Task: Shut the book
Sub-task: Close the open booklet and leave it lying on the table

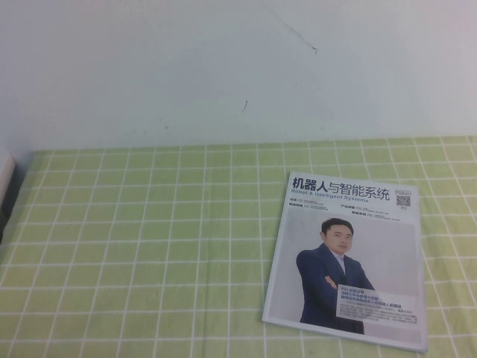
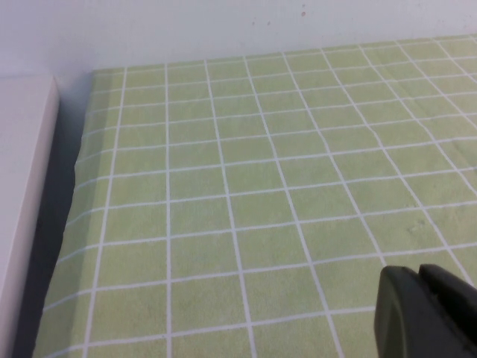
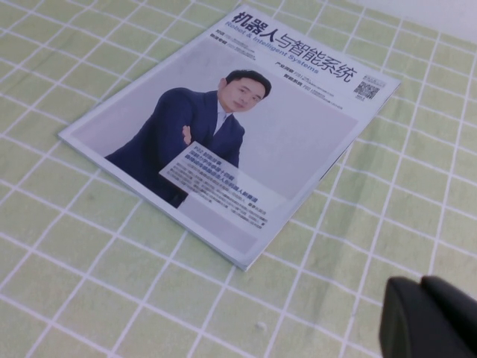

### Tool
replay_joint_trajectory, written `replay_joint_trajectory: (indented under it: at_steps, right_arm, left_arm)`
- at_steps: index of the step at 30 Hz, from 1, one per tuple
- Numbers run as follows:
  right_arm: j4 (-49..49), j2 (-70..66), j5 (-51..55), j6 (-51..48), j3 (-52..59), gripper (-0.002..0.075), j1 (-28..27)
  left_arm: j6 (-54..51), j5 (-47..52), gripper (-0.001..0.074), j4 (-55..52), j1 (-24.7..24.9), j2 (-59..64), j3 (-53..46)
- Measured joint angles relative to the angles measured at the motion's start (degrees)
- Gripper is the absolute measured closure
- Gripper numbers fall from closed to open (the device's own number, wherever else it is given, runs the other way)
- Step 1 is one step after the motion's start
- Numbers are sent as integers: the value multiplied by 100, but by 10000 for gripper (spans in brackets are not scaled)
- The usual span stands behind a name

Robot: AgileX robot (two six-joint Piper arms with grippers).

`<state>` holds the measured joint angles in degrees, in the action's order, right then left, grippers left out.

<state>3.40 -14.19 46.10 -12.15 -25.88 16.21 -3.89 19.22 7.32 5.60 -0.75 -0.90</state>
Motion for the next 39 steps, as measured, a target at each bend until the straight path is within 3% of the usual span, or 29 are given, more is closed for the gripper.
replay_joint_trajectory:
  at_steps: [21,26,39]
  right_arm:
    - [13,88,-29,0,109,728,0]
    - [-286,505,-644,0,581,728,-40]
    - [-717,1486,-2168,0,2354,728,-1307]
  left_arm:
    - [0,0,739,-8,0,0,0]
    - [0,0,739,-20,0,0,0]
    - [0,0,739,-20,0,0,0]
